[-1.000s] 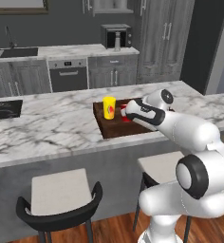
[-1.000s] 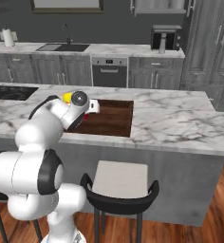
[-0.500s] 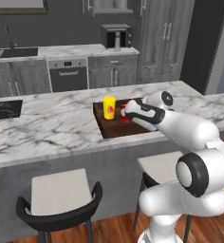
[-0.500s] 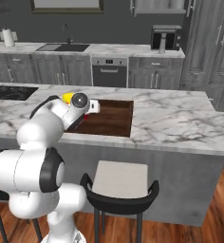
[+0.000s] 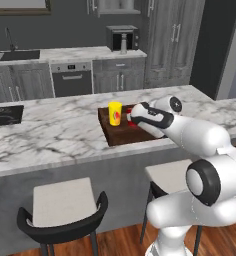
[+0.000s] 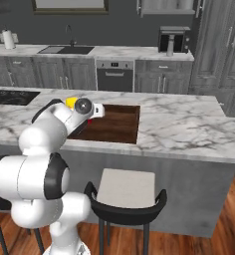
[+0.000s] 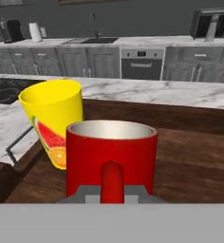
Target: There is a tray on the dining counter. Grab the cup, mug, and pitcher and place them on the tray. The pitcher may be placed next to the tray if it cannot fit the tray.
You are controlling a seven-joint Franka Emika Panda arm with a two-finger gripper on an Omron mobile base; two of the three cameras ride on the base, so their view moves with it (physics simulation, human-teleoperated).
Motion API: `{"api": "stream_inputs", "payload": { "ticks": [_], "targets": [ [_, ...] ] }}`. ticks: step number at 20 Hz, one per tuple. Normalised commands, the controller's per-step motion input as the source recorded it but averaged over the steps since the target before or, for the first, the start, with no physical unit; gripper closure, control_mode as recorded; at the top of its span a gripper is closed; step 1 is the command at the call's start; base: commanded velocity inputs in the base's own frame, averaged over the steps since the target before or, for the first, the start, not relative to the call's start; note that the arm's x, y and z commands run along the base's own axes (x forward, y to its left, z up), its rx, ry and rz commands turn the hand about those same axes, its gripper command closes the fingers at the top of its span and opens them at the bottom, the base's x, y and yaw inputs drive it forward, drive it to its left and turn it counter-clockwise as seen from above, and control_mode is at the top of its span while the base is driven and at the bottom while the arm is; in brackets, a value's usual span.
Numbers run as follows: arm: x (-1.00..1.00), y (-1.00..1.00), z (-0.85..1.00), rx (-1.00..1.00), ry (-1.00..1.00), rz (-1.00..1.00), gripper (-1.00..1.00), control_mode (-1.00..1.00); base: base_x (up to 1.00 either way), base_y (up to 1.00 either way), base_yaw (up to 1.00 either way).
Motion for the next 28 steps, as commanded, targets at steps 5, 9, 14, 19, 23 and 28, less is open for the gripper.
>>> {"api": "stream_inputs", "payload": {
  "ticks": [5, 9, 14, 19, 23, 28],
  "targets": [
    [0.00, 0.00, -0.04, 0.01, -0.11, 0.00, 1.00, -1.00, 0.00, 0.00, 0.00],
    [0.00, 0.00, 0.00, 0.03, -0.09, 0.00, 1.00, -1.00, 0.00, 0.00, 0.00],
    [0.00, 0.00, 0.00, 0.00, 0.00, 0.00, 1.00, -1.00, 0.00, 0.00, 0.00],
    [0.00, 0.00, -0.08, 0.00, 0.01, 0.00, 1.00, -1.00, 0.00, 0.00, 0.00],
    [0.00, 0.00, -0.09, 0.00, 0.02, 0.00, 1.00, -1.00, 0.00, 0.00, 0.00],
    [0.00, 0.00, -0.01, 0.00, 0.00, 0.00, 1.00, -1.00, 0.00, 0.00, 0.00]
  ]
}}
